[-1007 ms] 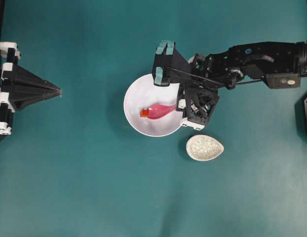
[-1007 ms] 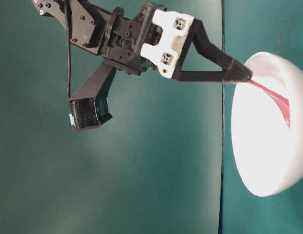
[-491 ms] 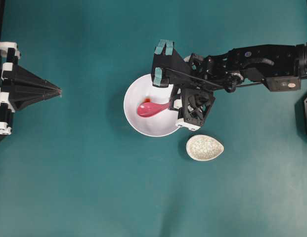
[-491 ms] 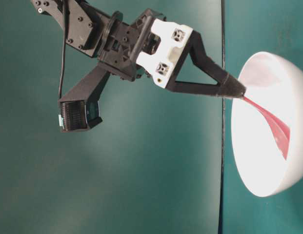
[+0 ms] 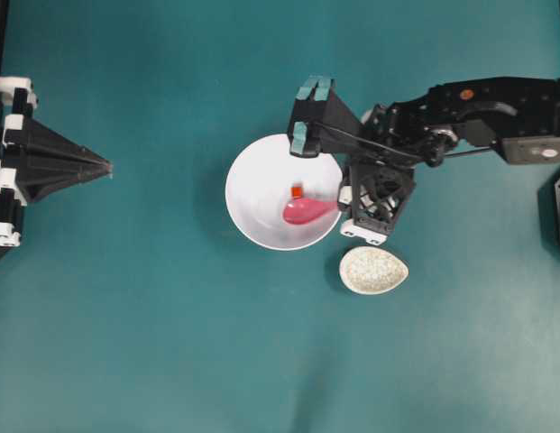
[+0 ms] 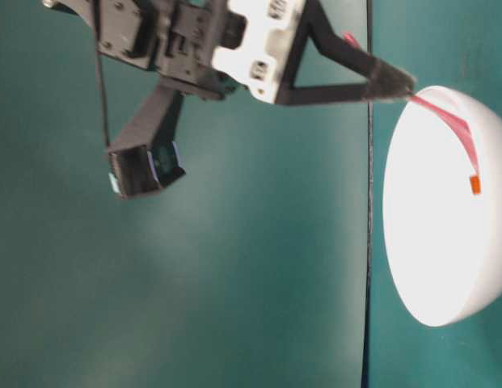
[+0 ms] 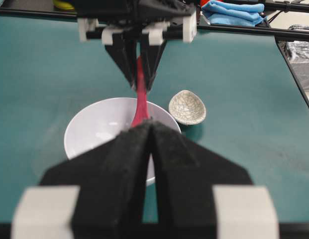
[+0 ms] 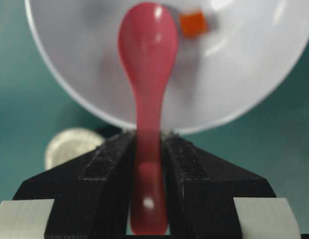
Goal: Grip the spoon and scoop the red block from the bowl with right arm.
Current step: 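Push the spoon under the red cube with the right gripper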
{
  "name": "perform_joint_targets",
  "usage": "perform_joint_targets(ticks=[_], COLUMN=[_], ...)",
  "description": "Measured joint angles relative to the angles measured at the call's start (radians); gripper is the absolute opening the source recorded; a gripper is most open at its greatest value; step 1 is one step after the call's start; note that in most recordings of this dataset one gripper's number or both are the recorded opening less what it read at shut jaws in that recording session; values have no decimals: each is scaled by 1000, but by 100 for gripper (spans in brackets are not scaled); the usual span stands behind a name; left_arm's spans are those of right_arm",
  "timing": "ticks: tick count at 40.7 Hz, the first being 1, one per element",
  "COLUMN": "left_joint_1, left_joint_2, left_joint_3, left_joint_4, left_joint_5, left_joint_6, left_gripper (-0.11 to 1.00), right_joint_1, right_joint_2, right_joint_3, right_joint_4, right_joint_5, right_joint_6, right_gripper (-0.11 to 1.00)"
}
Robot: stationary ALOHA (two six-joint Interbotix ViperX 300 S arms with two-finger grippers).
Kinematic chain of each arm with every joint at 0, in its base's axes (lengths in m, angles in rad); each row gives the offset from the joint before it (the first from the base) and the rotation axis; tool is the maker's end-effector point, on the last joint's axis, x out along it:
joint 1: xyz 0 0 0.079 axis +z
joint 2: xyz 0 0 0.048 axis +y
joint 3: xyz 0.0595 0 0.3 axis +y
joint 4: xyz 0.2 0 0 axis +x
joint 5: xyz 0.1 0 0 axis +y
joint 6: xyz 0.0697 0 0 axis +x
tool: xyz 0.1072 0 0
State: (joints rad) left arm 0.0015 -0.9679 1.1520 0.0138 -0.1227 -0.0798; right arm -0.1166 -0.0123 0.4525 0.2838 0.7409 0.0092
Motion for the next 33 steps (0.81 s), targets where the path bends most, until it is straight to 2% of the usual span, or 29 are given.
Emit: perform_joint_targets(ticks=[8,33], left_joint_1=[2,0], left_joint_2=[0,0], left_joint_3=[0,0], left_joint_4=[0,0], left_joint_5=[2,2], left_joint_6=[2,11], left_gripper=[0,0], right_joint_1=[0,-41], right_joint_2=[-18,31], right_joint_3=[-20,-35], right_joint_4=[0,-25], right_joint_5=[77,80], right_joint_6=[5,-21], right_gripper=[24,24])
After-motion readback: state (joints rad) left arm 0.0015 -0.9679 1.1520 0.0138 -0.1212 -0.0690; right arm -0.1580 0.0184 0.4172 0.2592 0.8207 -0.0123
